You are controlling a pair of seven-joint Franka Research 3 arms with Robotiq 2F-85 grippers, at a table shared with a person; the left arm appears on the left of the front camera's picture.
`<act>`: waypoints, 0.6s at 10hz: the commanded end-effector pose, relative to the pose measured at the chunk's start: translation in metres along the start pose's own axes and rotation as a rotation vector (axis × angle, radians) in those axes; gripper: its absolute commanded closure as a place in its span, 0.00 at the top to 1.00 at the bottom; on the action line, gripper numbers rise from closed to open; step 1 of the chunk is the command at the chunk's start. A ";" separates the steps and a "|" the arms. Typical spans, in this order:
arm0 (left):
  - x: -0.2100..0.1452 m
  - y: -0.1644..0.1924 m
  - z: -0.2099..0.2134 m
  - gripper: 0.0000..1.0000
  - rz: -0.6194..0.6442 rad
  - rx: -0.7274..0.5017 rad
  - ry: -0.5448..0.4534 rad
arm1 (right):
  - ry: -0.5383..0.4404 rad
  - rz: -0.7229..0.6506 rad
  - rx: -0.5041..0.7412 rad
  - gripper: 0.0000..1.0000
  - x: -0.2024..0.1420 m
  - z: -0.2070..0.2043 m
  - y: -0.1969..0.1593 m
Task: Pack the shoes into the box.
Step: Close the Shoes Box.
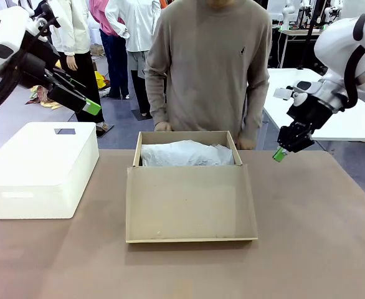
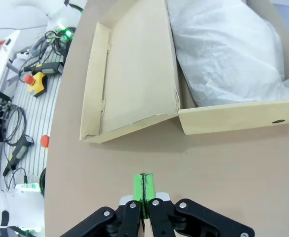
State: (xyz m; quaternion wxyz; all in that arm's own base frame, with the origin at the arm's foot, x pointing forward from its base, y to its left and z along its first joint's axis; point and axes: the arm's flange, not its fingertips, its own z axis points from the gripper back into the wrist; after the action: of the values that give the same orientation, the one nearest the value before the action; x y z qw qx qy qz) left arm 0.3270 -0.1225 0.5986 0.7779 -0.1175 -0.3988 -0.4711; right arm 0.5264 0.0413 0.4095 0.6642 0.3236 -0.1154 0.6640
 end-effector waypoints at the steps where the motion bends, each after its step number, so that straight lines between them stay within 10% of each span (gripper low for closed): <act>1: -0.001 0.000 0.001 1.00 0.001 -0.009 -0.007 | -0.075 0.054 -0.024 0.00 -0.012 -0.019 -0.004; 6: -0.001 0.000 0.001 1.00 0.001 -0.009 -0.007 | -0.085 0.057 -0.038 0.00 -0.029 -0.050 -0.013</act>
State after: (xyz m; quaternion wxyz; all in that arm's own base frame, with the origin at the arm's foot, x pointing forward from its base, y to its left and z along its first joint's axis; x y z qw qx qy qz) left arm 0.3270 -0.1225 0.5985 0.7779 -0.1175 -0.3988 -0.4711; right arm 0.5263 0.0465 0.3550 0.6521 0.3418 -0.1471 0.6605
